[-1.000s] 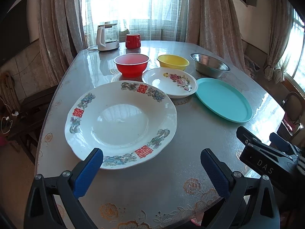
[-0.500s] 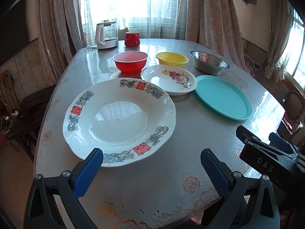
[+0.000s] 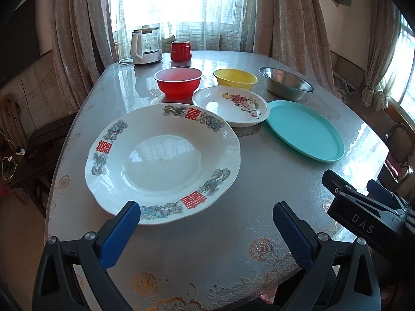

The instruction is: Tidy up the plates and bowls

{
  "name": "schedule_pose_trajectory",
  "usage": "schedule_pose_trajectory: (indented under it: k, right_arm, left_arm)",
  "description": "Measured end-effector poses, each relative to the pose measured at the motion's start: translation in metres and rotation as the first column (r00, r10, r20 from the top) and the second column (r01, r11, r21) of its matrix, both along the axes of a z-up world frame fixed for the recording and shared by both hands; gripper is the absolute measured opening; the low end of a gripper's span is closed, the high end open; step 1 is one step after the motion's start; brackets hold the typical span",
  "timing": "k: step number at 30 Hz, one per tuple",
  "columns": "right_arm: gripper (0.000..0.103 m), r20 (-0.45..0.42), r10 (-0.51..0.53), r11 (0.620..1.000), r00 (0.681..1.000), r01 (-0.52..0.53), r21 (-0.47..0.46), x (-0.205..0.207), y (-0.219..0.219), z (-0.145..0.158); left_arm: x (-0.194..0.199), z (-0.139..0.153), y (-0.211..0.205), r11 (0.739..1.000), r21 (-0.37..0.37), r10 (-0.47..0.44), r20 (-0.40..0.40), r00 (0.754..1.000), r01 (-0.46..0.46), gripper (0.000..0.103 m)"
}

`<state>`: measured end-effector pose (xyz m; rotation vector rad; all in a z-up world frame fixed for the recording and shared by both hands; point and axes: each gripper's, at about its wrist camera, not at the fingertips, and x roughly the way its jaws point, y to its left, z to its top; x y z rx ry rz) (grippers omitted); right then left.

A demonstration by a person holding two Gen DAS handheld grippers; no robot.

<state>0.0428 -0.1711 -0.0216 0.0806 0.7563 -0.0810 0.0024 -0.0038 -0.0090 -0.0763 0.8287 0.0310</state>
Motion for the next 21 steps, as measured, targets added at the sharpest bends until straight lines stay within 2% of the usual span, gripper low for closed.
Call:
schedule_pose_trajectory:
  k: [21]
  right_arm:
    - [0.103,-0.010,0.016,1.000,1.000,-0.016,0.004,0.0015,0.0025,-0.0026]
  left_arm:
    - [-0.0002,-0.0024,-0.0006,1.000,-0.001,0.003,-0.015,1.000,-0.003,0.103]
